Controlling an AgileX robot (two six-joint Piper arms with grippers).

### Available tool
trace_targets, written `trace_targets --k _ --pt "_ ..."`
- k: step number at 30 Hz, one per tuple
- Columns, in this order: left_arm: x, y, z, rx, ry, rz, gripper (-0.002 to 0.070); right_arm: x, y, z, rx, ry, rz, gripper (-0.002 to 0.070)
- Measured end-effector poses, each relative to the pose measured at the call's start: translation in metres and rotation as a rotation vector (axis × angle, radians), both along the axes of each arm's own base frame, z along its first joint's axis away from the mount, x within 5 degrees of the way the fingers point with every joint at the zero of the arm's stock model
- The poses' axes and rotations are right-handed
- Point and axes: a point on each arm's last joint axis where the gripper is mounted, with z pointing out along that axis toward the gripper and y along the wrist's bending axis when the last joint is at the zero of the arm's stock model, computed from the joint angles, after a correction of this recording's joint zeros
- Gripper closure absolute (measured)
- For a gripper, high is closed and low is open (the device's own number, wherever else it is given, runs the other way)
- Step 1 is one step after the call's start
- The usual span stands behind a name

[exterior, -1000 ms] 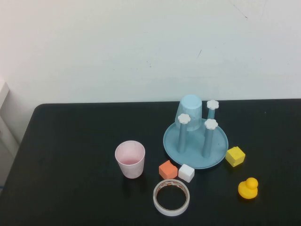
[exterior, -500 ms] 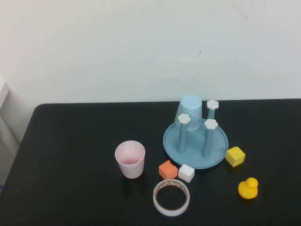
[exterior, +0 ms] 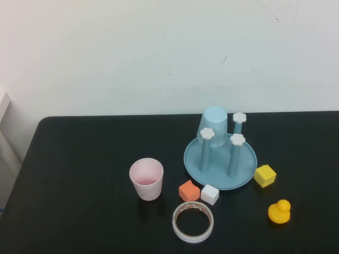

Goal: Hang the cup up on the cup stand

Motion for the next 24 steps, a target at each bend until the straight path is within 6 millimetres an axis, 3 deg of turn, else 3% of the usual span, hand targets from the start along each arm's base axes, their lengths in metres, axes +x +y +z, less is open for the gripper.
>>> trace_targets --k 4,10,13,18,24 --pt "0.000 0.005 0.003 0.090 -0.039 0.050 0.0678 0.001 -0.001 0.009 0.183 -0.040 -0.034 0.0678" --pt "0.000 0.011 0.008 -0.017 -0.086 0.120 0.0678 0.004 -0.011 0.015 0.134 -0.142 -0.139 0.0678" --pt "-0.001 0.007 0.012 0.055 -0.086 0.079 0.0678 0.004 -0.010 0.015 0.118 -0.143 -0.131 0.0678" --pt "-0.004 -0.008 0.062 0.389 -0.103 -0.086 0.0678 0.002 -0.002 0.011 -0.052 -0.141 -0.013 0.0678" --pt "0.023 -0.020 0.118 0.781 0.125 -0.380 0.0678 -0.002 0.007 0.006 -0.189 -0.140 0.115 0.0678"
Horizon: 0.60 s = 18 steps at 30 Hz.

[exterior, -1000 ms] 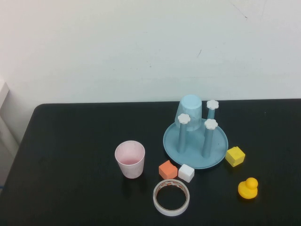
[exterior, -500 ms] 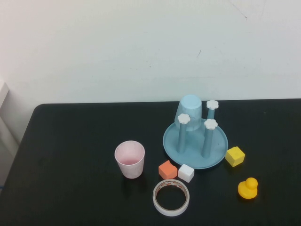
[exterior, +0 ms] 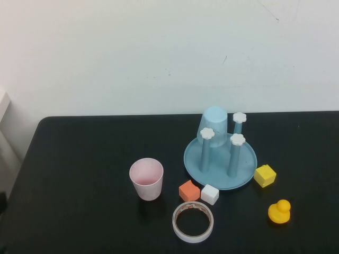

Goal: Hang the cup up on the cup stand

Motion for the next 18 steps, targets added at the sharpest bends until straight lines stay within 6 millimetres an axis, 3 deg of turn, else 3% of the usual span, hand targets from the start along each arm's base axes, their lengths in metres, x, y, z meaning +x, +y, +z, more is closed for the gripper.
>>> trace_targets --k 2,8,14,18 --pt "0.017 0.000 0.013 0.087 0.090 -0.053 0.0678 -0.001 0.002 -0.001 -0.018 0.002 0.021 0.0678" --pt "0.075 0.002 0.024 0.213 0.245 -0.136 0.0676 -0.003 0.005 -0.003 -0.045 0.013 0.066 0.0678" --pt "0.123 -0.015 0.006 0.352 0.421 -0.245 0.0676 -0.003 0.005 -0.003 -0.086 -0.003 0.073 0.0678" --pt "0.143 -0.035 -0.007 0.478 0.500 -0.290 0.0676 -0.003 0.005 -0.003 -0.090 -0.003 0.075 0.0678"
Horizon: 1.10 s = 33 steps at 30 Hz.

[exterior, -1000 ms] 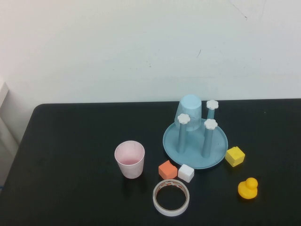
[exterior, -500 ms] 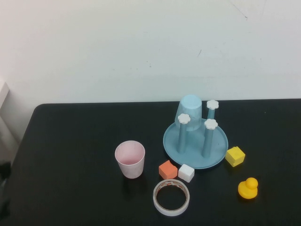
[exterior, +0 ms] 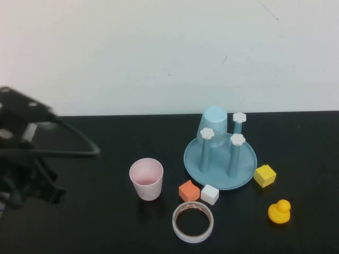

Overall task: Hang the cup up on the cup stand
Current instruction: Pick up the cup from the table

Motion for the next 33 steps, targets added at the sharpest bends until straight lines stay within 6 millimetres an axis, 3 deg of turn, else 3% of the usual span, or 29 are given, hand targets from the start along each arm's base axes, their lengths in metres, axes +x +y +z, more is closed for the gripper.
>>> trace_targets --k 6,13,33 --pt "0.023 -0.025 -0.007 0.111 0.019 -0.054 0.0676 -0.001 0.002 -0.001 -0.006 0.009 0.021 0.0678" --pt "0.043 -0.031 0.002 0.140 -0.017 -0.055 0.0676 -0.006 0.009 -0.005 -0.015 0.059 0.120 0.0678" --pt "0.054 -0.031 -0.002 0.192 -0.023 -0.049 0.0676 -0.006 0.009 -0.005 -0.018 0.060 0.122 0.0678"
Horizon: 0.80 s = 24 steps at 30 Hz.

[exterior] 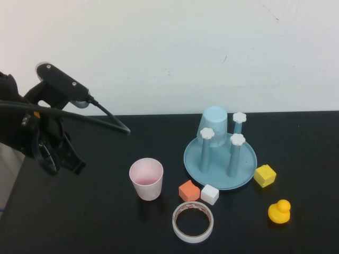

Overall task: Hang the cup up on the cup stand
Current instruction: Pick up the cup from the table

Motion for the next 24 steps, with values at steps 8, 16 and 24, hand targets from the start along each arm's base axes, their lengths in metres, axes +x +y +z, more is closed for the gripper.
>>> trace_targets --k 8,16,24 --pt "0.000 0.002 0.000 -0.001 -0.001 0.051 0.0643 0.000 0.000 0.000 0.000 0.000 0.000 0.0678" --pt "0.015 -0.006 -0.017 -0.021 0.062 0.068 0.0400 0.000 0.000 0.000 0.000 0.000 0.000 0.0678" --pt "0.059 -0.029 -0.054 -0.042 0.183 0.051 0.0332 0.000 0.000 0.000 0.000 0.000 0.001 0.0678"
